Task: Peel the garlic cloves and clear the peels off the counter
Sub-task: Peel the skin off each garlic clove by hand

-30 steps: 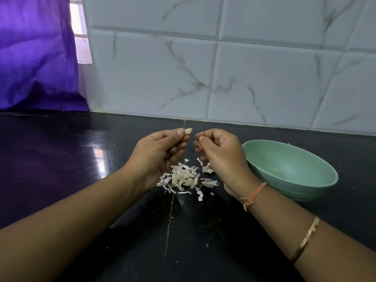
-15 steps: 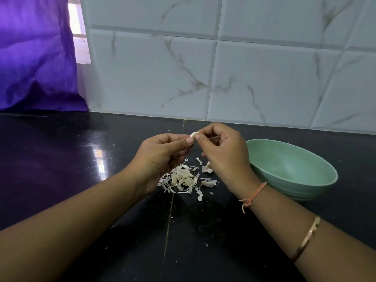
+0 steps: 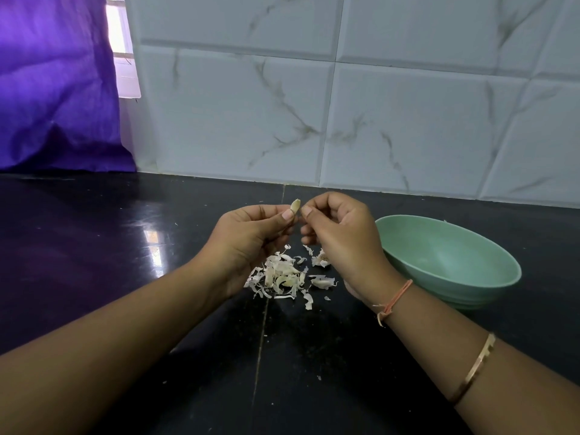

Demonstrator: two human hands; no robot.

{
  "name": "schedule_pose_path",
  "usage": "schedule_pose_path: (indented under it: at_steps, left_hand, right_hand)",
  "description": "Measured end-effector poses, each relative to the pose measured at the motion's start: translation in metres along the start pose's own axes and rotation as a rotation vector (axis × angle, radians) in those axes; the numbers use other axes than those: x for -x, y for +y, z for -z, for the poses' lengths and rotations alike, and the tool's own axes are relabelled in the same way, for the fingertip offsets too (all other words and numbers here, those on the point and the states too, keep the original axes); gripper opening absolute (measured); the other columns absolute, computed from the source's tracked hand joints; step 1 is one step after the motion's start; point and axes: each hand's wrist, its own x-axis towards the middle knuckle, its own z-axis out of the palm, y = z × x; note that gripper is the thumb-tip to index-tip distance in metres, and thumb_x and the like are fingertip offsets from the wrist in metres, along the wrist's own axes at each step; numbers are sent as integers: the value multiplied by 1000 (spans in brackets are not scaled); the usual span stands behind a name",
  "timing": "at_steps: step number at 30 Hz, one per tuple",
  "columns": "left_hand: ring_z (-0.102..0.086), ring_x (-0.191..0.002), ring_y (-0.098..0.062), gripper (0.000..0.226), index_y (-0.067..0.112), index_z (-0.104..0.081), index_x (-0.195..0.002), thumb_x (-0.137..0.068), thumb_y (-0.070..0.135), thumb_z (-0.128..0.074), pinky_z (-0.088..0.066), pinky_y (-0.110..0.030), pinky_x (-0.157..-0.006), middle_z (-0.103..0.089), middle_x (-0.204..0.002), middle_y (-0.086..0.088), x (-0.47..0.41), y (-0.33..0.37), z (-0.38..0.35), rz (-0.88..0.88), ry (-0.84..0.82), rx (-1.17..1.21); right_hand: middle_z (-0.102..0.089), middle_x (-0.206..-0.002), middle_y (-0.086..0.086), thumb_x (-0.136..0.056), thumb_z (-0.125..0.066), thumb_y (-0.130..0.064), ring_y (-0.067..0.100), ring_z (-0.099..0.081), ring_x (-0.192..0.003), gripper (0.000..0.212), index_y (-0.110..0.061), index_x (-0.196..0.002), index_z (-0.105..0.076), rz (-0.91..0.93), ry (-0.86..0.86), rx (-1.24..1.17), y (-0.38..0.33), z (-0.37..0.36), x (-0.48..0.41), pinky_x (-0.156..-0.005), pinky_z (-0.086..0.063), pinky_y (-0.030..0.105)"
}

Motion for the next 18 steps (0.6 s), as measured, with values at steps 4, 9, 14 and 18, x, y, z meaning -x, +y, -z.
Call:
schedule_pose_path:
  at_steps: [4,9,14,18]
  left_hand:
    - [-60,-70,-8,8,6,-68,-87,-79,6,-64,-52,-15,-65,-66,-78,-4,-1,-1,3,-45,42,-9]
    - [-58,-62,-2,7,9,-67,-84,-80,4,-64,-50,-11,-59,-65,-73,1,-1,-1,2,-109,61,-63]
    - [-58,-65,-2,9,12,-68,-82,-78,4,-67,-48,-13,-60,-67,-74,2,-1,-2,3,-205,81,-178]
    - [-60,-63,2,12,15,-68,-80,-75,5,-70,-47,-11,-60,-69,-72,4,1,-2,3,-286,79,-260]
  right_hand:
    - [-61,-67,5,-89,-54,-2,11,-55,-56,17,-6,-76,-63,-120,-38,-250,-6,0,0,-60,-53,28]
    - [-61,-70,9,-89,-56,-2,14,-54,-60,15,-3,-76,-64,-142,-64,-325,-8,2,1,-58,-51,25]
    - [-61,-68,8,-88,-58,-5,13,-56,-56,17,-7,-72,-64,-130,-48,-281,-6,4,0,-59,-51,27]
    - [-62,-64,6,-87,-60,-6,9,-57,-52,15,-8,-73,-64,-118,-20,-215,-4,5,-1,-64,-54,30]
